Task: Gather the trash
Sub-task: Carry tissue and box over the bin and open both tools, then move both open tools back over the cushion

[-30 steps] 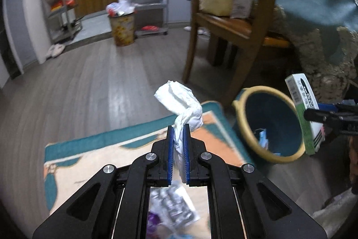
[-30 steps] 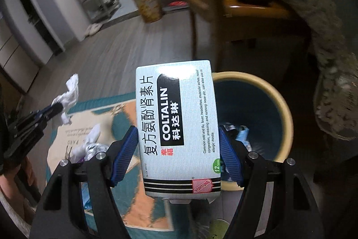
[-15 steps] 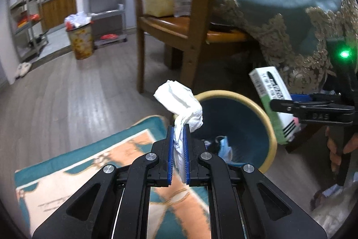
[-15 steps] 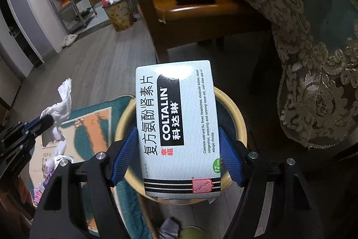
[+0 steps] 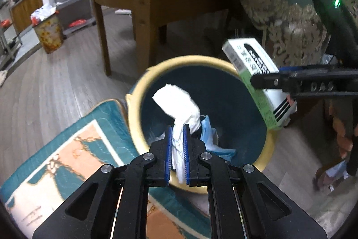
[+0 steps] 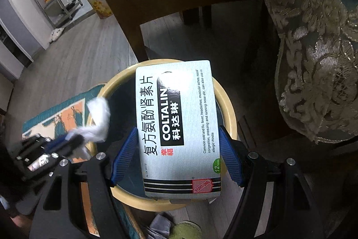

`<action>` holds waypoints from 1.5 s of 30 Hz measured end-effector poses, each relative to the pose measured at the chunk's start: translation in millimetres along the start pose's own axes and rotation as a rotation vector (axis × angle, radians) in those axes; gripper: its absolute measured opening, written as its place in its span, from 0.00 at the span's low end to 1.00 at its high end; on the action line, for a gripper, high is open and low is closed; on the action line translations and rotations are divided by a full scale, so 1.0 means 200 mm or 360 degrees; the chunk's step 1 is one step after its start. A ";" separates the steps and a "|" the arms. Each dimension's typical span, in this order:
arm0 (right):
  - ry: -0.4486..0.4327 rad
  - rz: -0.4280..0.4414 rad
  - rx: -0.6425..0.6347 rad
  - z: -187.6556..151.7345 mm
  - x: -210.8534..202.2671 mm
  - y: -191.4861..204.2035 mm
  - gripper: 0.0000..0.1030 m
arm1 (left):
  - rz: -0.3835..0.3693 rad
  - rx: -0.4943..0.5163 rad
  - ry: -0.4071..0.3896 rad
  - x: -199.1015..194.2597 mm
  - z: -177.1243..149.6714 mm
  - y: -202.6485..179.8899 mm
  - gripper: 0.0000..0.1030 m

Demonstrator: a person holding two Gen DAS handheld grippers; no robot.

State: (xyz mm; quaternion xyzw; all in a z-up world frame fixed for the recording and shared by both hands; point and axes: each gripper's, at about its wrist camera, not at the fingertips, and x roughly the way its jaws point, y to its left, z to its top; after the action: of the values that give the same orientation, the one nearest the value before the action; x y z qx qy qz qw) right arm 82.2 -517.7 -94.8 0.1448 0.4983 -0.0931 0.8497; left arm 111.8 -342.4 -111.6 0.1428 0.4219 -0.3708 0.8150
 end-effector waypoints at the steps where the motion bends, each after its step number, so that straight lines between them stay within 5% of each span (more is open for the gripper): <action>1: -0.0006 0.0015 0.0010 0.02 0.01 0.00 0.69 | 0.0011 -0.0002 0.0004 0.01 0.00 0.00 0.17; 5: -0.0021 0.0025 0.0019 0.04 0.00 0.01 0.69 | 0.0018 -0.0041 0.0009 0.03 0.00 0.04 0.30; 13: -0.0053 0.0015 -0.0001 0.07 -0.03 0.03 0.72 | 0.0044 -0.0091 -0.0031 -0.06 -0.01 0.10 0.30; 21: -0.0094 0.0011 -0.0006 0.07 -0.13 0.11 0.76 | 0.0100 -0.0104 -0.0113 -0.35 -0.08 0.17 0.30; 23: -0.0124 0.0016 -0.0003 0.07 -0.17 0.14 0.81 | 0.0133 -0.0121 -0.0141 -0.44 -0.11 0.21 0.34; 27: -0.0175 -0.0010 -0.0051 0.03 -0.24 0.22 0.94 | 0.0225 -0.0144 -0.0163 -0.60 -0.20 0.26 0.58; 31: -0.0213 0.0025 -0.0088 -0.01 -0.30 0.32 0.94 | 0.0335 -0.0172 -0.0197 -0.76 -0.30 0.31 0.75; 45: -0.0157 0.0241 -0.0257 -0.20 -0.31 0.88 0.94 | 0.0590 -0.0414 -0.0257 -1.24 -0.75 0.58 0.87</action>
State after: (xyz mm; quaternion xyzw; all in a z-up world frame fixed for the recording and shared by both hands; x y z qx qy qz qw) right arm 72.8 -337.2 -31.4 0.1085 0.4492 0.0048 0.8868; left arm 16.5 -61.6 -14.9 0.0815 0.3662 -0.1677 0.9117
